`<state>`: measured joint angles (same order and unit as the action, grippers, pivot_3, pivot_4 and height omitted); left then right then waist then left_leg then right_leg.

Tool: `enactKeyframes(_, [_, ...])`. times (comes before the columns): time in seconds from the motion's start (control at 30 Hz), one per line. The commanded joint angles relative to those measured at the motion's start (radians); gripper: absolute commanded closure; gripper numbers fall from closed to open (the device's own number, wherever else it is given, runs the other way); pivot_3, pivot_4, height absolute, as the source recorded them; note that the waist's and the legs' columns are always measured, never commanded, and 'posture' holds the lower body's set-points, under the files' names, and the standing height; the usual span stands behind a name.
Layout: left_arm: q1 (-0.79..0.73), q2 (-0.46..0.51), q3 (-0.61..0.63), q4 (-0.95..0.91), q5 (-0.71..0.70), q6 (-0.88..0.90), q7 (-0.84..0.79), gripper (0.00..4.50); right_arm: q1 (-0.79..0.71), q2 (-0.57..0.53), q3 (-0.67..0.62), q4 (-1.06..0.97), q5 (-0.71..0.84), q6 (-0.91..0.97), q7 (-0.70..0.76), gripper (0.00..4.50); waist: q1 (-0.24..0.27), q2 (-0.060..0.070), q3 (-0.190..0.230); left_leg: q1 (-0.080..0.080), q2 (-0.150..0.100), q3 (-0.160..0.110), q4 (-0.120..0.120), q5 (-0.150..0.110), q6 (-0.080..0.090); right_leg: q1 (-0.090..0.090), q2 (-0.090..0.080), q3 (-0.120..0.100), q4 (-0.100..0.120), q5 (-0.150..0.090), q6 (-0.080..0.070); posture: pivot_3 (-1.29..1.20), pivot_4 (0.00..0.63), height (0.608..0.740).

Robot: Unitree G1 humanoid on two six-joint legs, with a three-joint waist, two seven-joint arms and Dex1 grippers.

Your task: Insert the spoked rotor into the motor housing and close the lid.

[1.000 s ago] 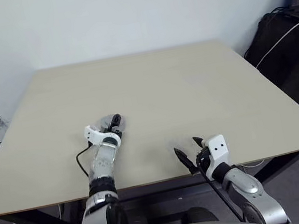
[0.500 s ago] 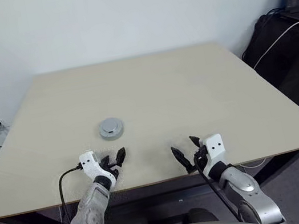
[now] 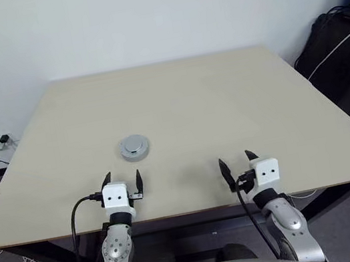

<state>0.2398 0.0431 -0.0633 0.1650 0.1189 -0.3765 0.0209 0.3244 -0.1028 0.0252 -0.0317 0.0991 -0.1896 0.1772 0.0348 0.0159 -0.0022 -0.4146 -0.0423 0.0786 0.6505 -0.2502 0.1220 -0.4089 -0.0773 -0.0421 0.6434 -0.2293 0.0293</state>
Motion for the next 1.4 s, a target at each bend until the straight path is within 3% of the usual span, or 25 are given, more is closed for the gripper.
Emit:
enactKeyframes(0.03, [-0.015, -0.002, -0.006, 0.005, 0.026, -0.050, 0.023, 0.04, 0.006, 0.015, -0.017, -0.011, -0.014, -0.041, -0.025, 0.00, 0.000, 0.000, 0.000, 0.000, 0.000, 0.000, 0.000, 0.000, 0.000, 0.000, 0.000, 0.000, 0.000, 0.000, 0.000, 0.00, 0.000, 0.740])
enactKeyframes(1.4, [-0.064, -0.014, -0.039, 0.066, 0.007, -0.054, -0.028, 0.04, -0.011, 0.047, -0.031, 0.069, -0.063, -0.092, -0.083, 0.00, -0.003, 0.000, 0.001, 0.000, 0.000, 0.000, 0.000, 0.000, 0.001, 0.000, -0.001, -0.001, 0.001, -0.001, 0.002, 0.00, 0.000, 0.740])
